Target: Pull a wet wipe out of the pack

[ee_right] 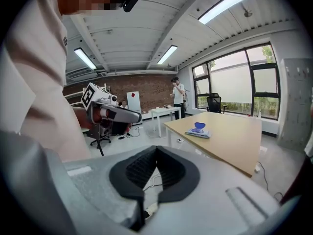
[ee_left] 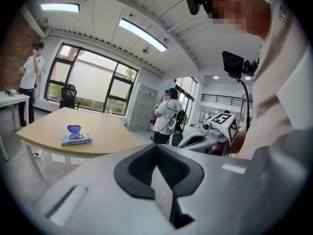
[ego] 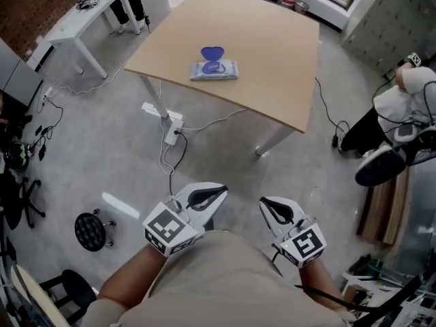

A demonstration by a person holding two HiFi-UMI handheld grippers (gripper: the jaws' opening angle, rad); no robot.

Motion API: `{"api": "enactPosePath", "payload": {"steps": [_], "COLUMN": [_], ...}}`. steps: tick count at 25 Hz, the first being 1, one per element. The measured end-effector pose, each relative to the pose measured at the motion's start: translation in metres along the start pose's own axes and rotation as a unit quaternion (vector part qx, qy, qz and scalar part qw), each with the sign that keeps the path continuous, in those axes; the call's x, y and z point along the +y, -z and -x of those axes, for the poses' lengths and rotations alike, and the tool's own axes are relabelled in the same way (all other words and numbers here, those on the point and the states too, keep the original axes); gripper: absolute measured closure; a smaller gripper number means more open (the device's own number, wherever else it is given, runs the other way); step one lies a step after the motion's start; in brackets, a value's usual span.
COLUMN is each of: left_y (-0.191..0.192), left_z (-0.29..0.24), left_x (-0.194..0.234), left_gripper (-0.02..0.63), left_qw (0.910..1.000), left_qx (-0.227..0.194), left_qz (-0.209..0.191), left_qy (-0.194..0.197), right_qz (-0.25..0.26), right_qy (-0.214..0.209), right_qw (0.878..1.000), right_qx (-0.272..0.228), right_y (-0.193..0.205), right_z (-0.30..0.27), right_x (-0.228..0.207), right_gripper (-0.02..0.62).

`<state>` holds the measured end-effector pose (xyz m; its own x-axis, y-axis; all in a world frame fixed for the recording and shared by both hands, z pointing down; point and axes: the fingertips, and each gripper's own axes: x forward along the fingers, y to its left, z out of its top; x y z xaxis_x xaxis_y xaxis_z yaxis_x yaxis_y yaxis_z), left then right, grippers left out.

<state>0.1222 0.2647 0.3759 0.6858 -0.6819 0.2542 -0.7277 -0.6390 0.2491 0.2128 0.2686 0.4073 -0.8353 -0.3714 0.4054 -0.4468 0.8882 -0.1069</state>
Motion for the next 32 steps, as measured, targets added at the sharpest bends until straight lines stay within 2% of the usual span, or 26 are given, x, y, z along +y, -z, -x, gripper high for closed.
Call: {"api": "enactPosePath", "payload": {"steps": [5,13,18,24,32], "left_y": [-0.024,-0.037,-0.047,-0.057,-0.091], "left_z": [-0.007,-0.004,-0.020,-0.064,-0.151], "left_x": [0.070,0.187,0.236,0.281,0.360], "left_gripper": [0.606,0.606,0.606,0.606,0.606], "left_qw": [0.9999,0.9999,0.9998,0.9995,0.9962], "left_qx": [-0.001,-0.004,-0.007,-0.006,0.004], "left_qz": [-0.002,0.014,0.016,0.025,0.043], "left_qy": [0.013,0.004,-0.002,-0.021,-0.076], "right_qz": [0.019,0.025,0.043,0.049,0.070], "right_qy": [0.011,0.012,0.003,-0.016,-0.068], "right_qw": [1.000,0.999,0.999,0.998,0.994], "right_qx": [0.015,0.019,0.031,0.038,0.051], "right_y": [-0.034,-0.084,-0.094,-0.100,-0.119], "right_z": [-0.063,-0.161,-0.201,-0.235,-0.294], "right_x": [-0.038,-0.071,-0.104,-0.166,-0.290], "right_gripper": [0.594,0.594,0.594,0.594,0.594]}}
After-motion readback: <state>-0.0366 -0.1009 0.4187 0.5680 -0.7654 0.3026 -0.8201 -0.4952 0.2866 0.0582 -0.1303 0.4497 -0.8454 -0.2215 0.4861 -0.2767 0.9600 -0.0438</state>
